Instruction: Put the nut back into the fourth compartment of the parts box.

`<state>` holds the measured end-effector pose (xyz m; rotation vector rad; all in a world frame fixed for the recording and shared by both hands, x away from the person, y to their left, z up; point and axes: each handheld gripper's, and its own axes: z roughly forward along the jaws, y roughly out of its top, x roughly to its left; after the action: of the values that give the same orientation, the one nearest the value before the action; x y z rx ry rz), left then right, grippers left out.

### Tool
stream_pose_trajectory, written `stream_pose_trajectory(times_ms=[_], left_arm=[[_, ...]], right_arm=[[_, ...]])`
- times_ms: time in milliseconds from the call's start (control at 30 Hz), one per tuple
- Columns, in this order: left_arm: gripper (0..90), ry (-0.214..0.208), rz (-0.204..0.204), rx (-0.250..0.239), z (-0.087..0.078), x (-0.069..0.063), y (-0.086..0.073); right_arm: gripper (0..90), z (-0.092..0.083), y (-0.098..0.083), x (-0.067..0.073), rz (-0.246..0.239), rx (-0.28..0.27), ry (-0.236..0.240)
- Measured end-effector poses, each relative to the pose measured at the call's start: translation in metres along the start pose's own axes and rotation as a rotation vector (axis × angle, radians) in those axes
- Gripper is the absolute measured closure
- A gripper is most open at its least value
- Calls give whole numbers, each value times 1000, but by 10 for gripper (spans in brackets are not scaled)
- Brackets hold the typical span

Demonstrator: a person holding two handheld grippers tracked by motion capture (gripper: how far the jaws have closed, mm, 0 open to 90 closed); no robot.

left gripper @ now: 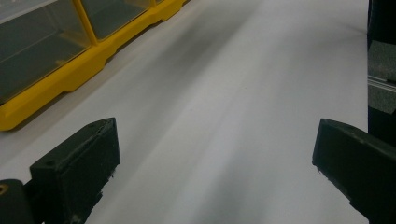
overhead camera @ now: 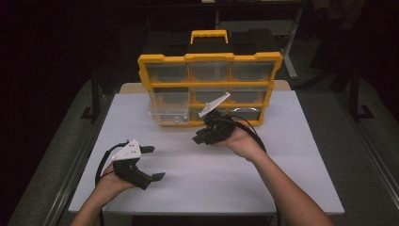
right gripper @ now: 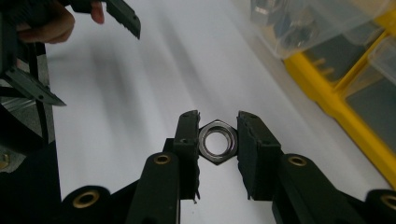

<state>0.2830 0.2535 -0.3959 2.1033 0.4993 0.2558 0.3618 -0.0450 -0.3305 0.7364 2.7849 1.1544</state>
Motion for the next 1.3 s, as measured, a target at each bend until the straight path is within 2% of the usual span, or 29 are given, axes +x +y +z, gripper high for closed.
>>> stream_pose_trajectory(times_ms=[67,167,267,367,667,800,1167,1233,1300], left_arm=[[10,0,0,-1,0,0,0],[10,-1,-4,-4,0,0,0],[10,-1,-4,-4,0,-1,0],[10,-2,6,-3,0,0,1],[10,-5,-8,-15,0,-1,1],[10,-5,-1,-10,0,-1,2],[10,-4,8,-4,0,0,2],[10,-6,5,-6,0,0,2],[10,-6,9,-5,0,0,2]], right_arm=[[689,-2,4,-2,-27,-10,-3],[689,-8,10,-3,-31,-19,-7],[688,-16,18,-2,-15,-25,-7],[689,-22,25,-6,-52,-34,-19],[689,-36,47,-9,-52,-59,-22],[688,-41,58,-10,-47,-71,-19],[688,-41,86,-16,-69,-94,-40],[688,-40,91,-15,-33,-89,-36],[688,-36,94,-19,-68,-91,-44]])
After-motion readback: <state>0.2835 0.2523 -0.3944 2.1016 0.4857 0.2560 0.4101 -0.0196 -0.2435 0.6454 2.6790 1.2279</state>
